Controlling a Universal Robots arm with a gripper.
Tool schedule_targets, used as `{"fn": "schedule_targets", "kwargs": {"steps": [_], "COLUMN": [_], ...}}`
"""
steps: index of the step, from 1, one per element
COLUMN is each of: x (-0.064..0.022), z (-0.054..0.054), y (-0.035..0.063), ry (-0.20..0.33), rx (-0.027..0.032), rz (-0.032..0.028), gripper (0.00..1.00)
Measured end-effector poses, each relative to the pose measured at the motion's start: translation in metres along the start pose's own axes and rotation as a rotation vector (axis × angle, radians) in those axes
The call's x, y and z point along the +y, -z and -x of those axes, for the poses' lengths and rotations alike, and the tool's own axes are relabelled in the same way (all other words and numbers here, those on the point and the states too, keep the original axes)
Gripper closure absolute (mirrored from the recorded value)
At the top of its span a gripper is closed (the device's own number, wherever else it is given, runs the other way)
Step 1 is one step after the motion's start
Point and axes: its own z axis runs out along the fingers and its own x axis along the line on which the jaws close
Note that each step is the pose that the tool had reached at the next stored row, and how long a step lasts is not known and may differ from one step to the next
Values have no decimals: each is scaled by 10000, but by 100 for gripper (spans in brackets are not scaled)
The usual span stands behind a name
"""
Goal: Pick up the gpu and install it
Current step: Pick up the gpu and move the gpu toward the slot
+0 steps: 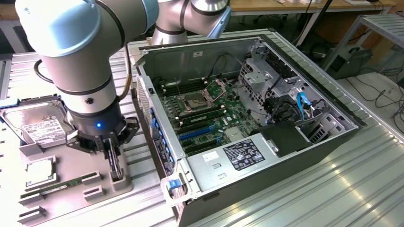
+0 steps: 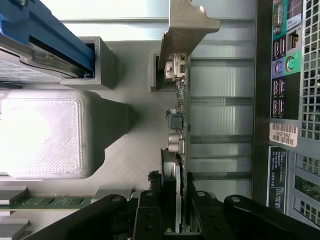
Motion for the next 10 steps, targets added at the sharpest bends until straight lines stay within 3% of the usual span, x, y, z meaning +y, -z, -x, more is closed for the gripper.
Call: {"fn": "schedule_targets", "kwargs": {"steps": [10], "x": [0], "z": [4], "y": [254], "ry": [0], "rx": [1], "rz": [0], "gripper": [72]}}
